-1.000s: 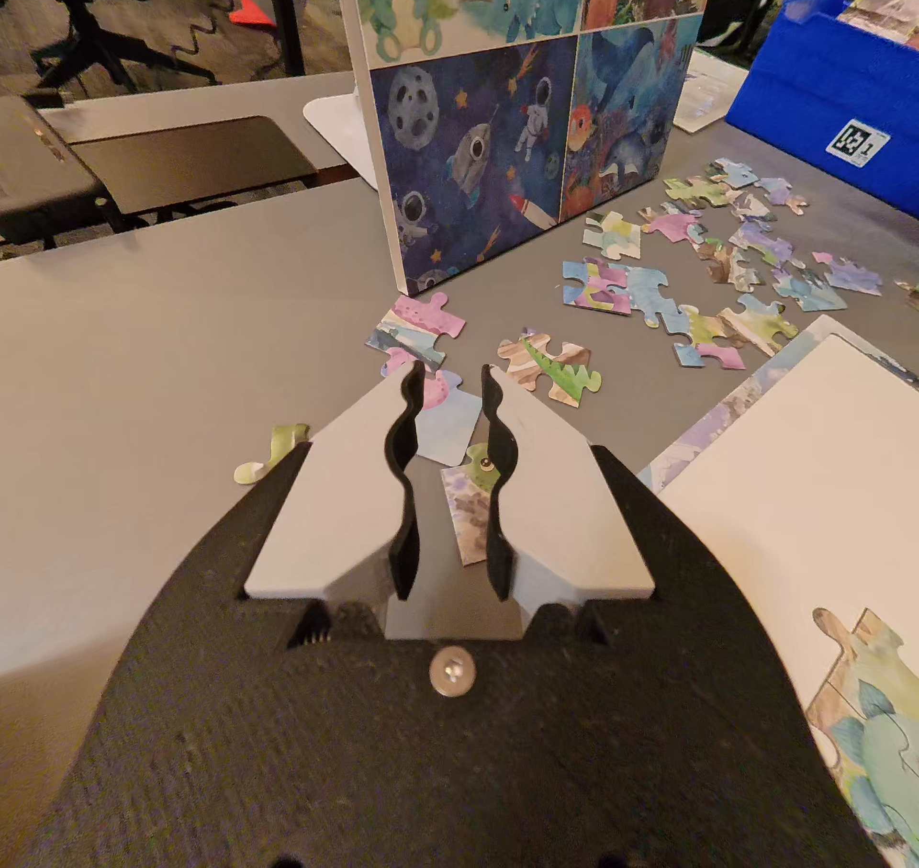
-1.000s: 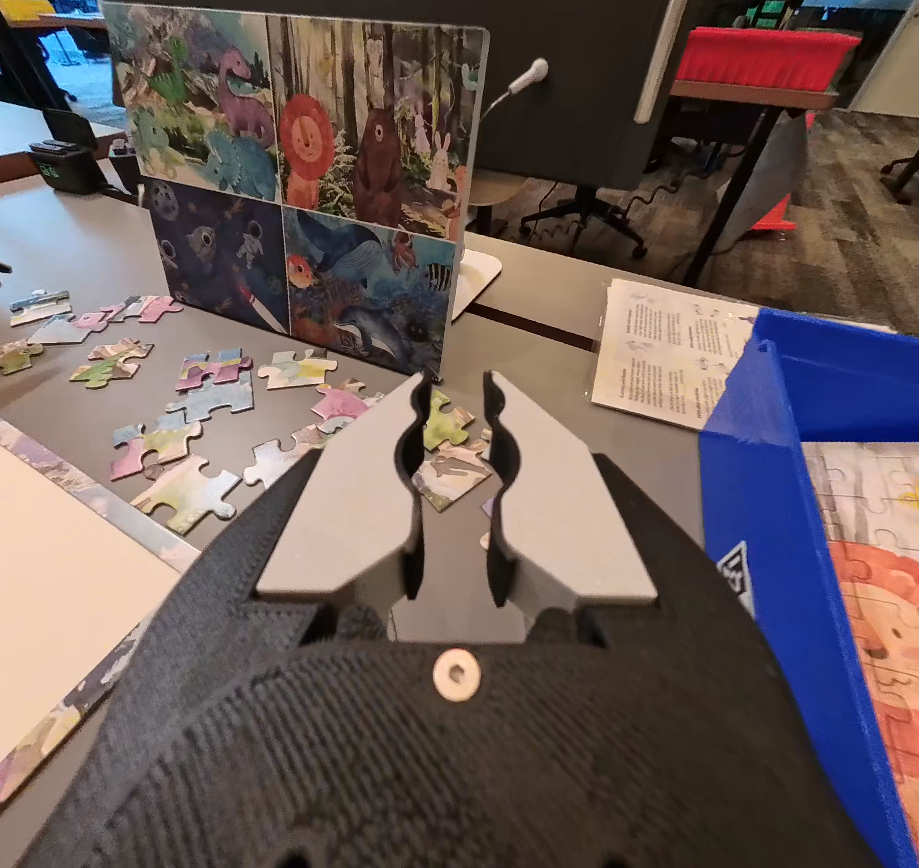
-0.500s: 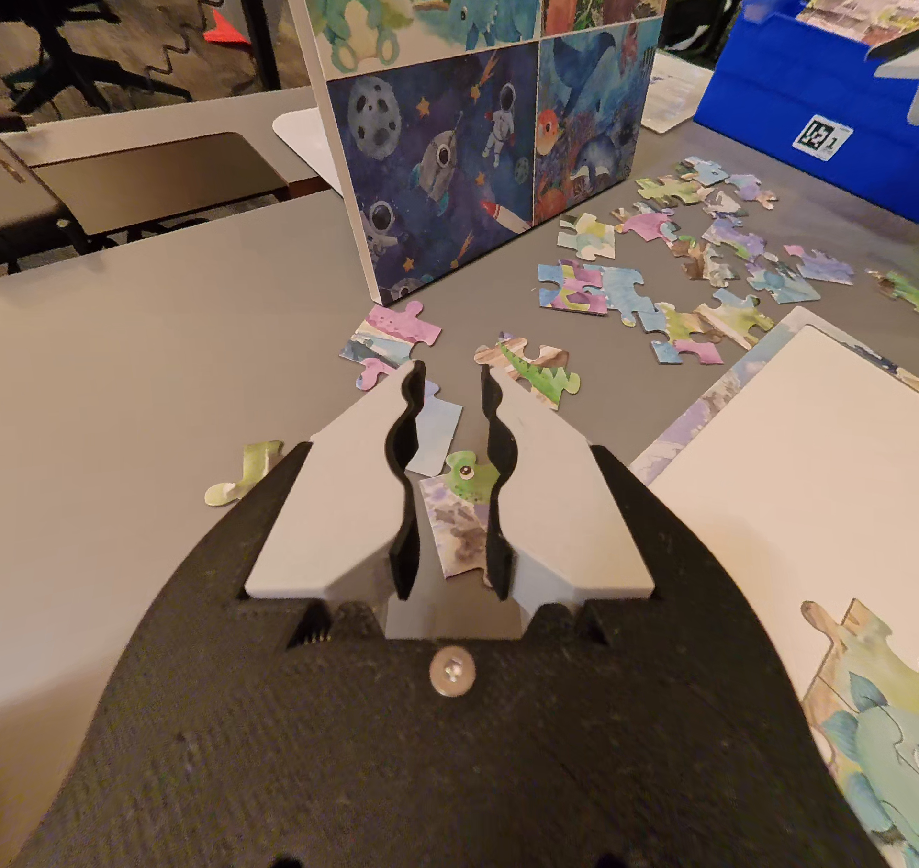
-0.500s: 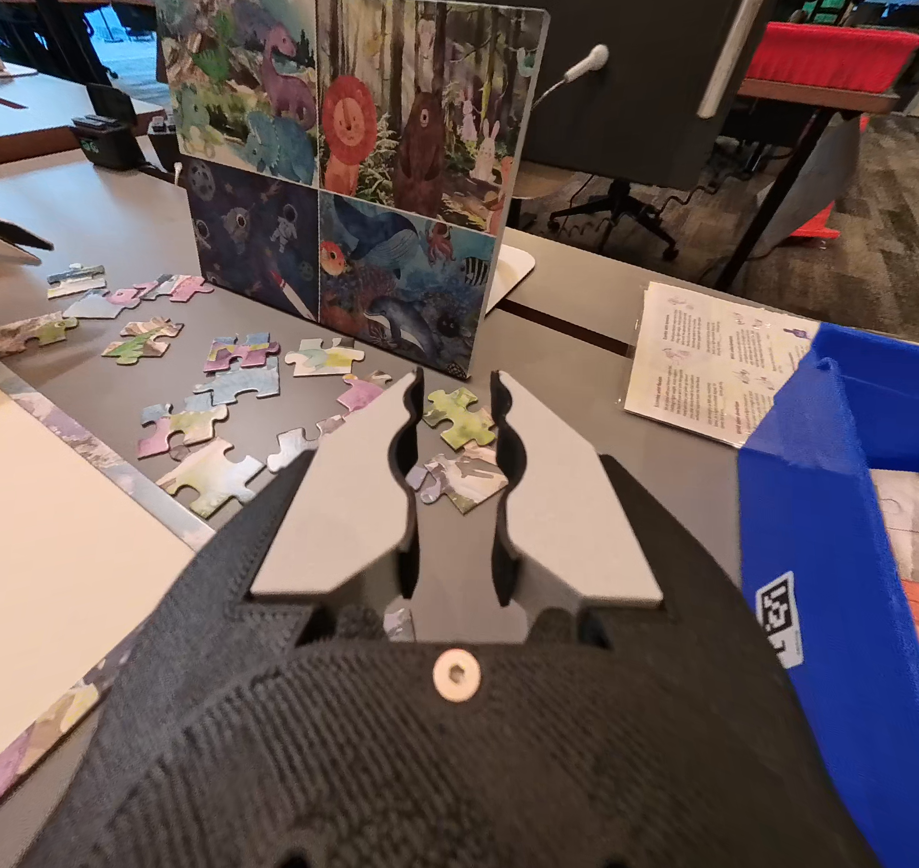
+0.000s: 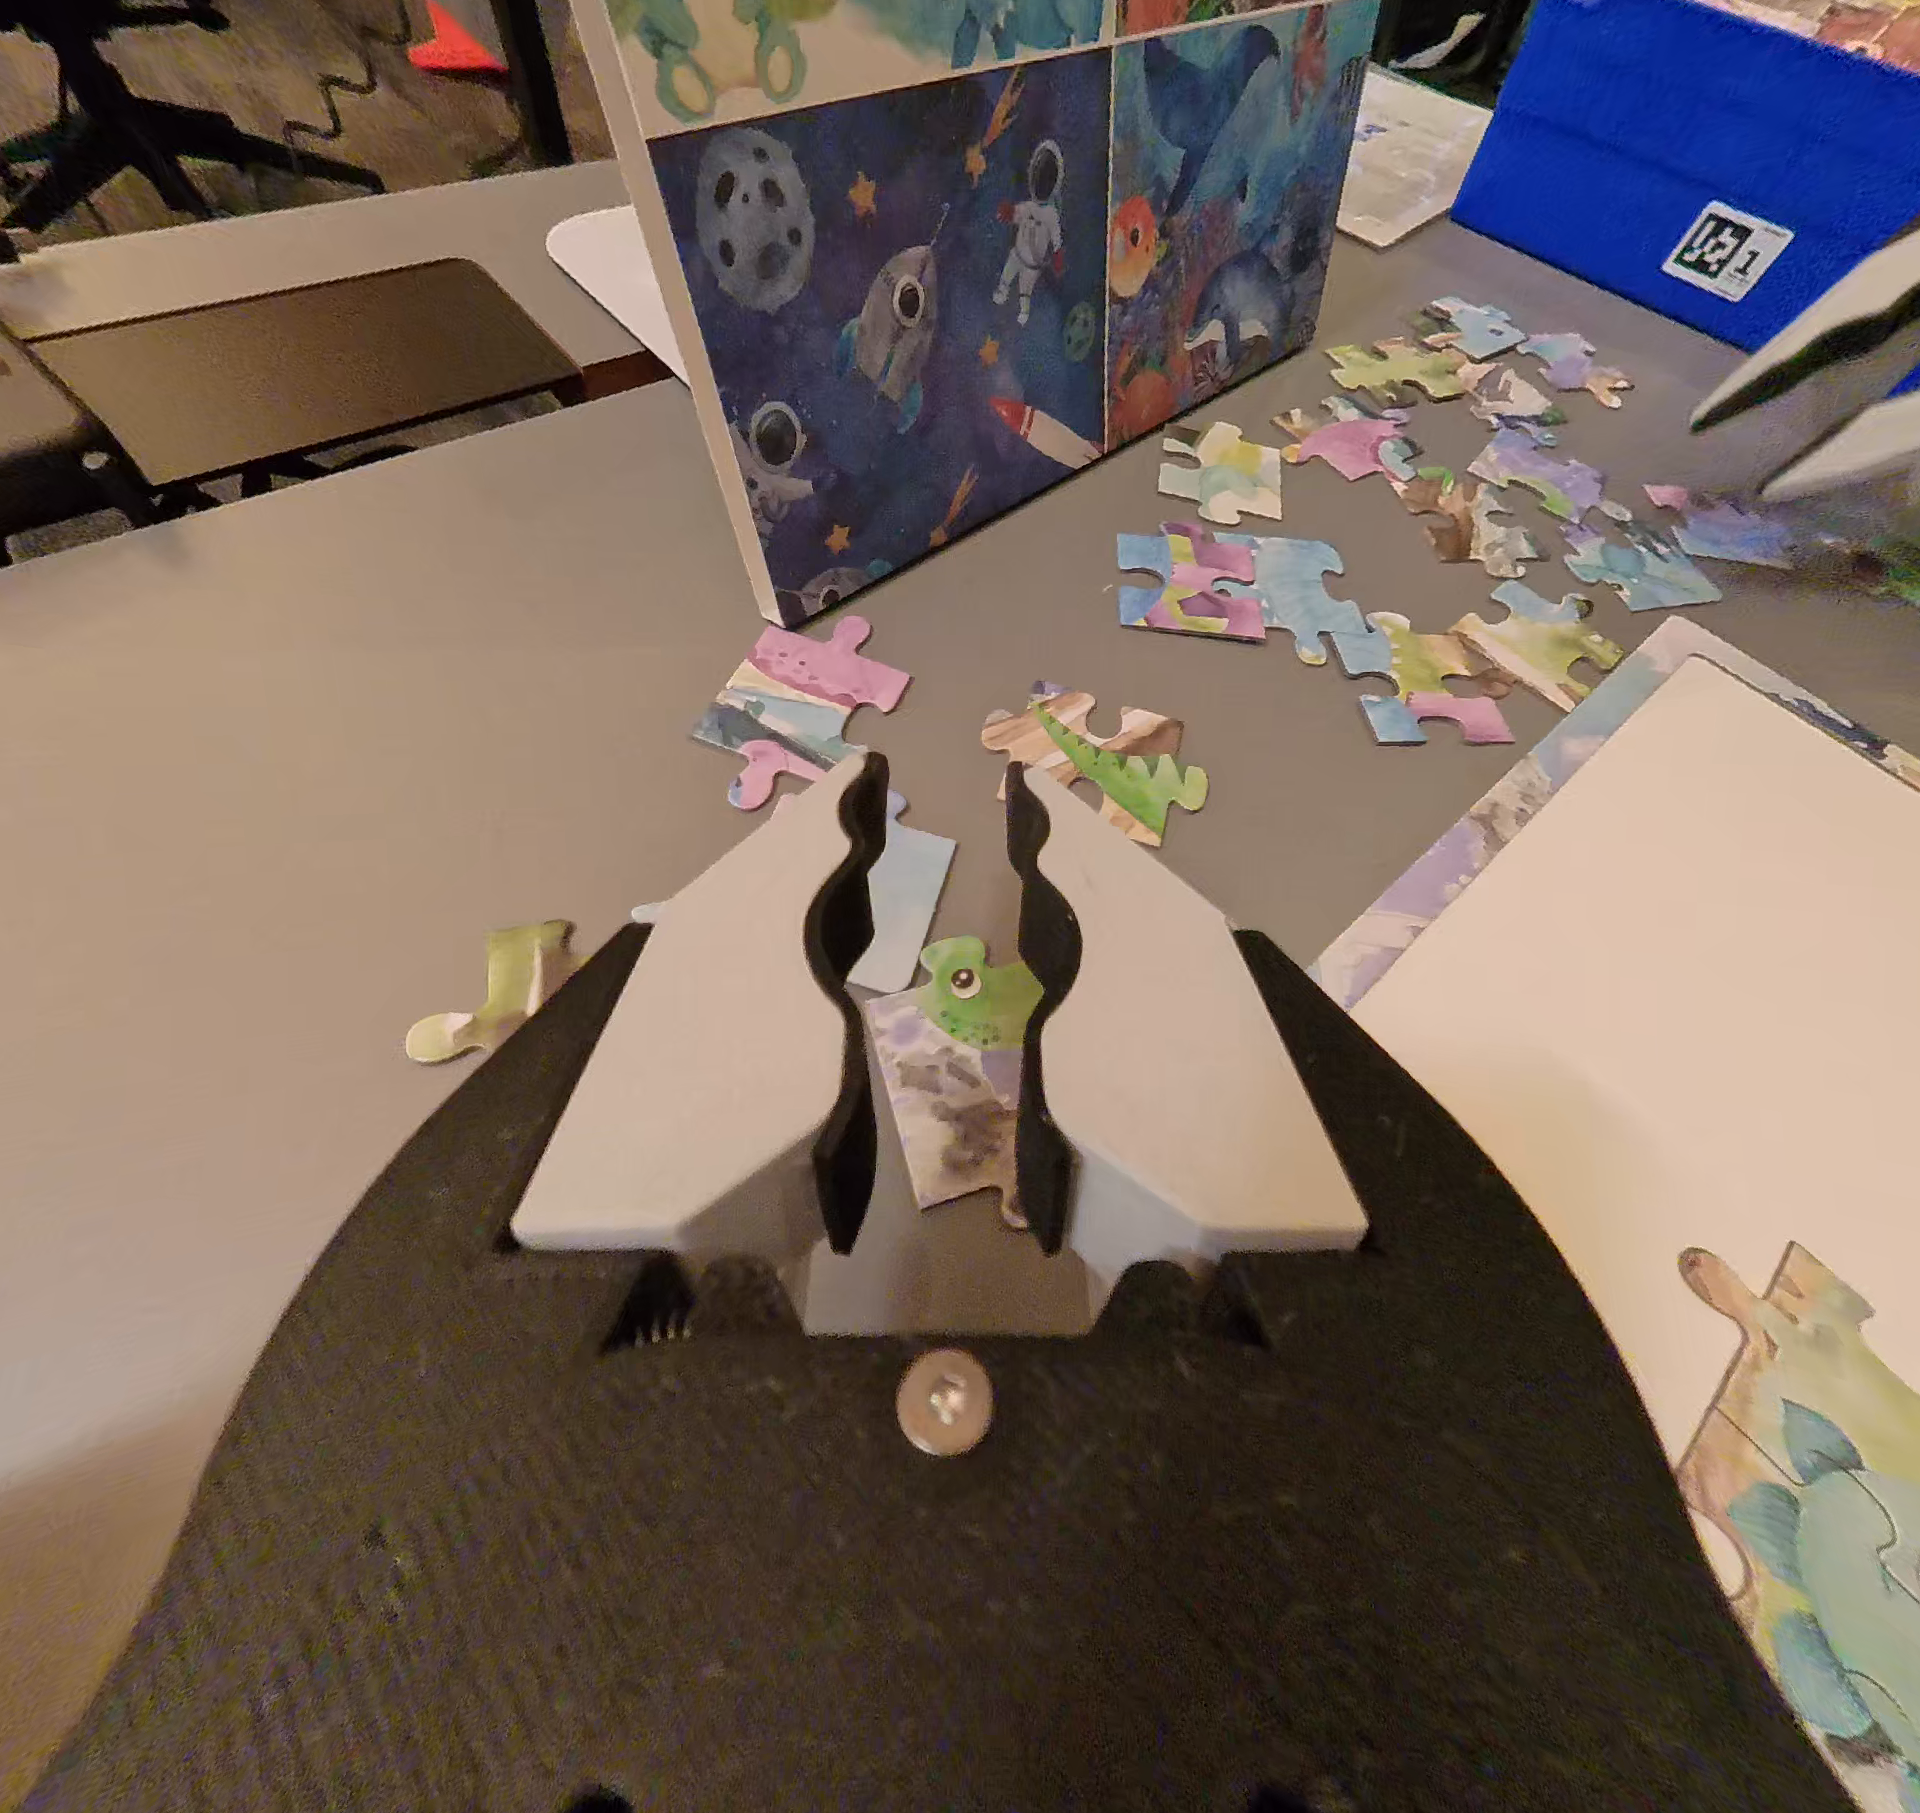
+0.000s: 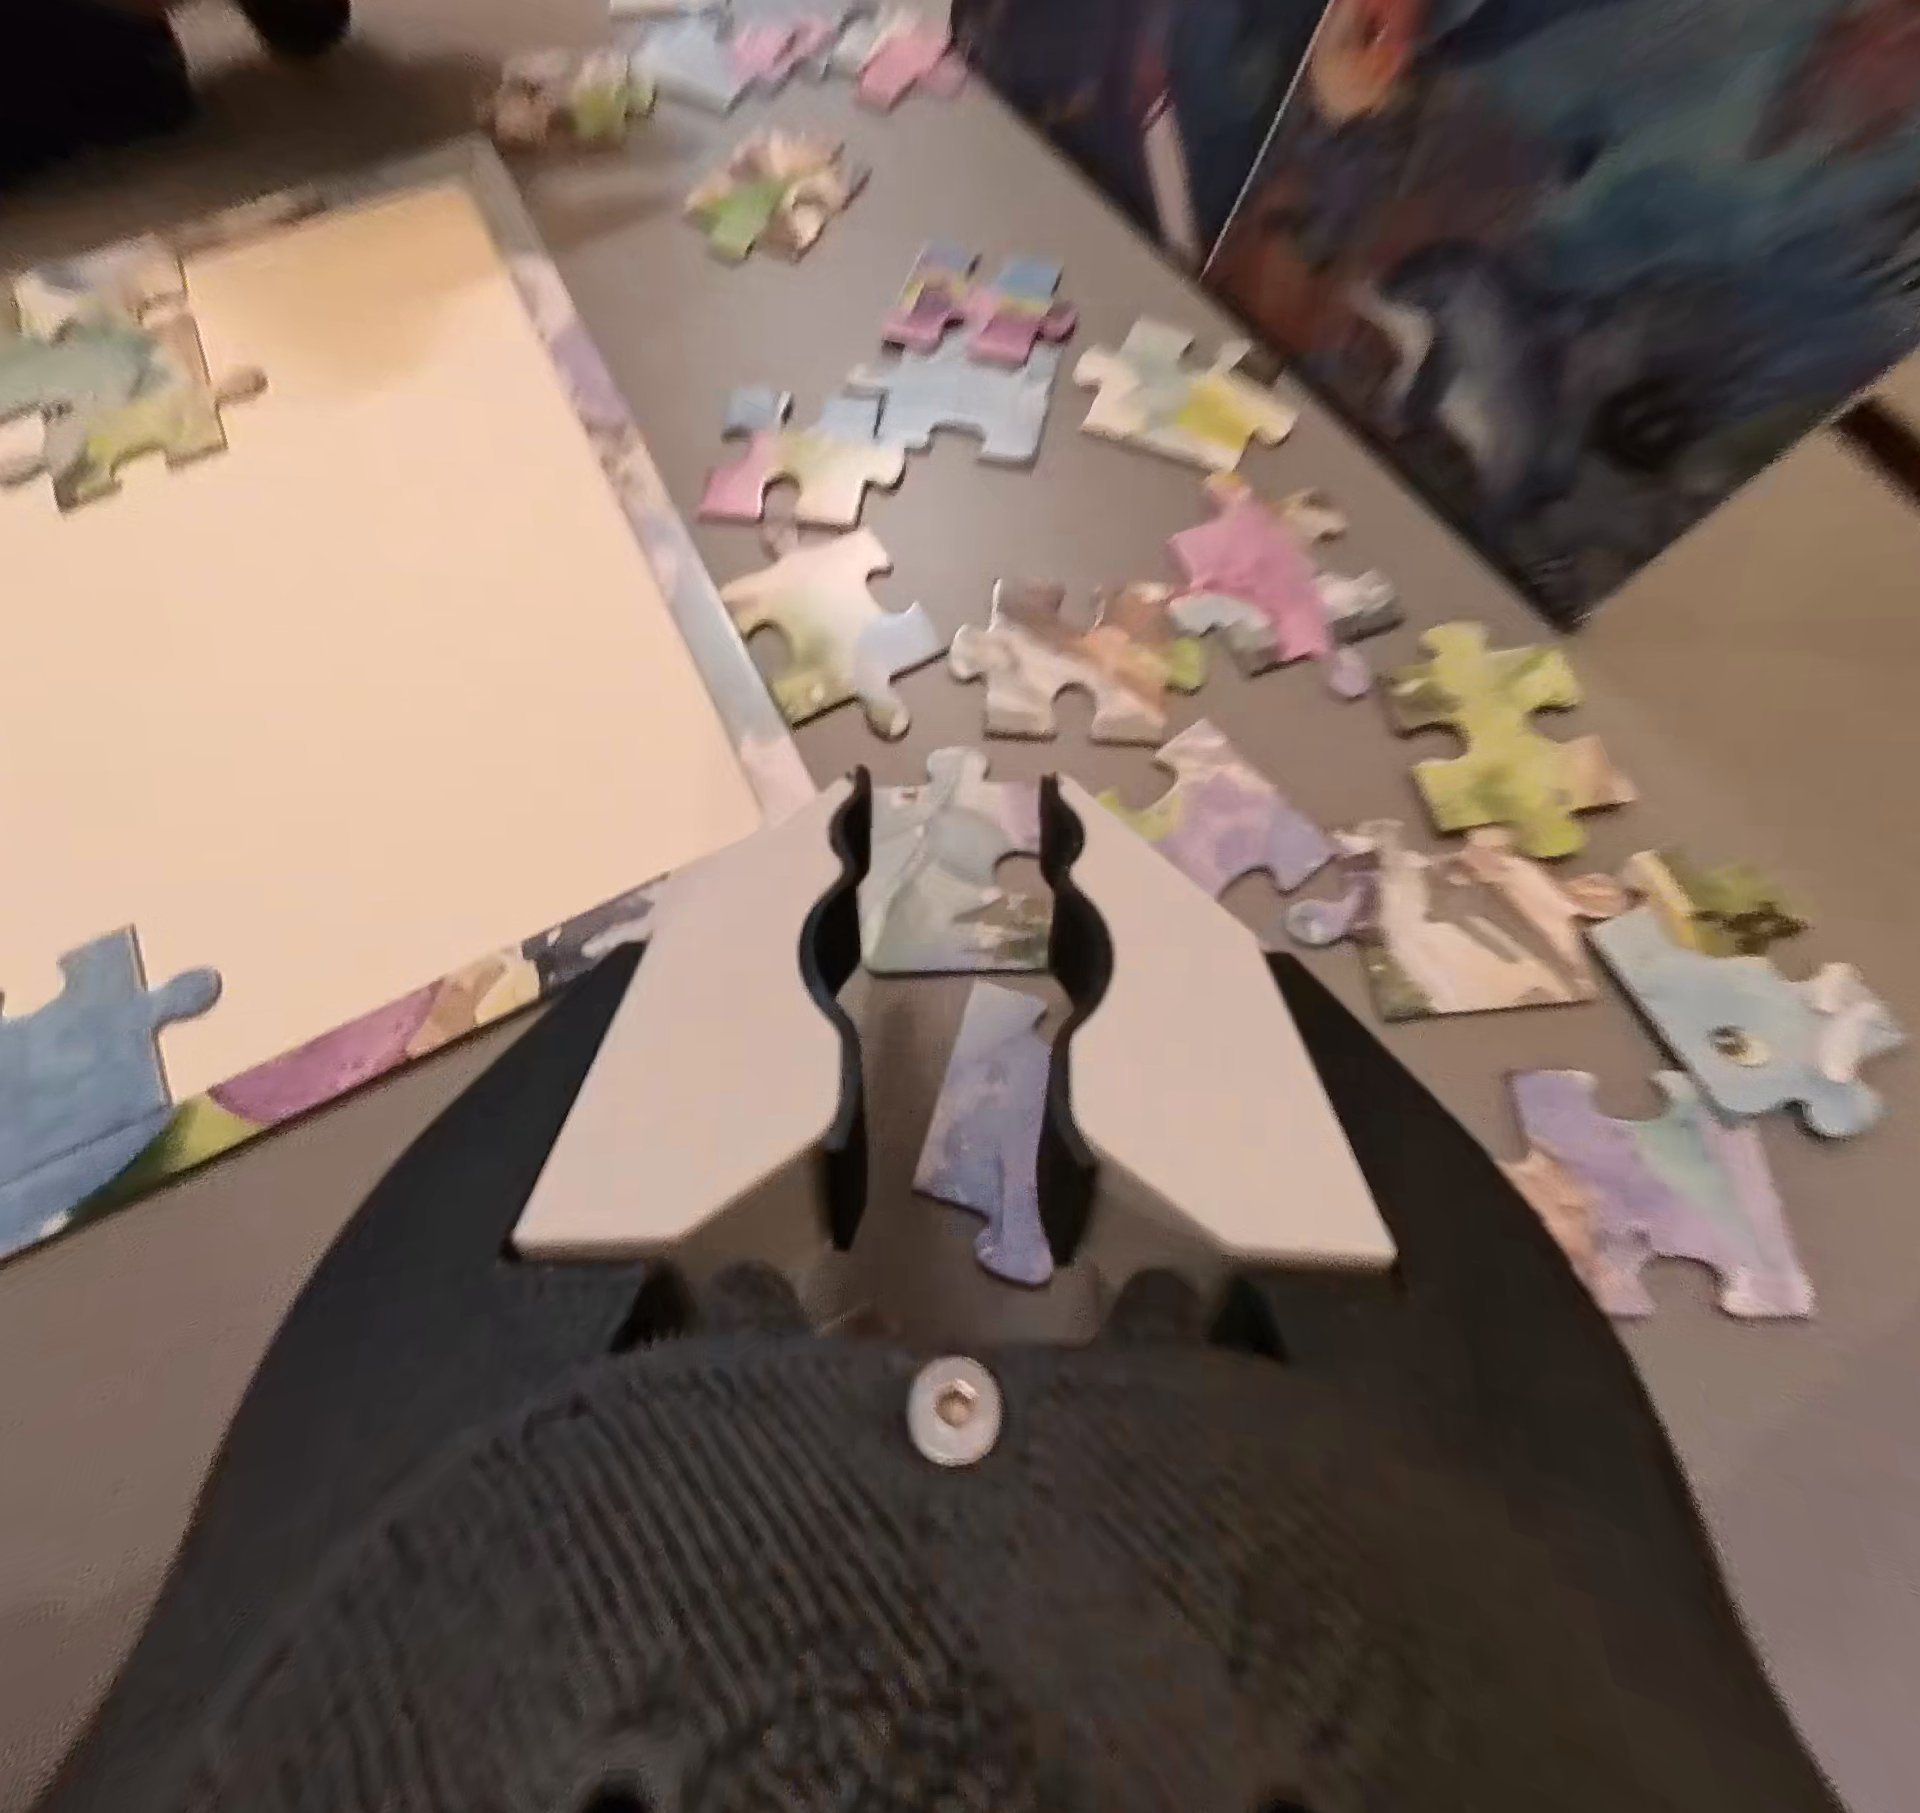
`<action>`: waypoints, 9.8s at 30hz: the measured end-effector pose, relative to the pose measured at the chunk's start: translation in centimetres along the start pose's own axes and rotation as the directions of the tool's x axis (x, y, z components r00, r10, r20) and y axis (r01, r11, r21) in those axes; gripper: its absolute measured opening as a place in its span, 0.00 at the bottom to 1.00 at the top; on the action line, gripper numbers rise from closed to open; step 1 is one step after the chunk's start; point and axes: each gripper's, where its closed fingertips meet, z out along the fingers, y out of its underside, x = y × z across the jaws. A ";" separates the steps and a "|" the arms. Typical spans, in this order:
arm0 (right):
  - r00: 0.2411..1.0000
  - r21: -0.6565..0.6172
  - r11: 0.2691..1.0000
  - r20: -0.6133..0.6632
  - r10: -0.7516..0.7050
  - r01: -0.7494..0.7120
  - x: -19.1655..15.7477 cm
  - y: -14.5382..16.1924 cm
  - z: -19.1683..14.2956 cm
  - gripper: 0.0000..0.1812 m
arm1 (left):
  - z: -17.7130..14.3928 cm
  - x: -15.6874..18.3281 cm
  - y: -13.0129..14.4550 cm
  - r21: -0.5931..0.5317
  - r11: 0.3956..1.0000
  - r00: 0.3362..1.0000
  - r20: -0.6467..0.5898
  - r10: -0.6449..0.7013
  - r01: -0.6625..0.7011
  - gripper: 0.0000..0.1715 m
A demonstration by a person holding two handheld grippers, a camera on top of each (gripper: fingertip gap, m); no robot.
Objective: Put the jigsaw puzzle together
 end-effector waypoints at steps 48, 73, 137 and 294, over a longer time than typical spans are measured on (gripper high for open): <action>0.818 0.221 0.948 0.484 -0.311 0.230 -23.8 -8.2 6.6 0.16 | 0.1 1.5 -0.7 0.025 1.000 0.999 -0.051 -0.001 0.002 0.13; 0.870 -0.080 0.934 0.399 -0.291 0.349 -29.5 -4.0 11.6 0.16 | -0.3 1.6 -1.5 0.075 0.992 0.990 -0.114 -0.088 0.097 0.13; 0.945 -0.096 0.963 0.240 -0.223 0.252 -22.5 -4.4 10.9 0.16 | 0.0 2.1 -1.1 0.048 0.997 0.993 -0.103 -0.051 0.056 0.13; 0.950 0.209 0.977 -0.292 0.112 -0.051 1.5 0.4 -7.4 0.20 | 0.6 3.2 -0.7 0.015 1.000 0.993 -0.118 -0.014 0.016 0.15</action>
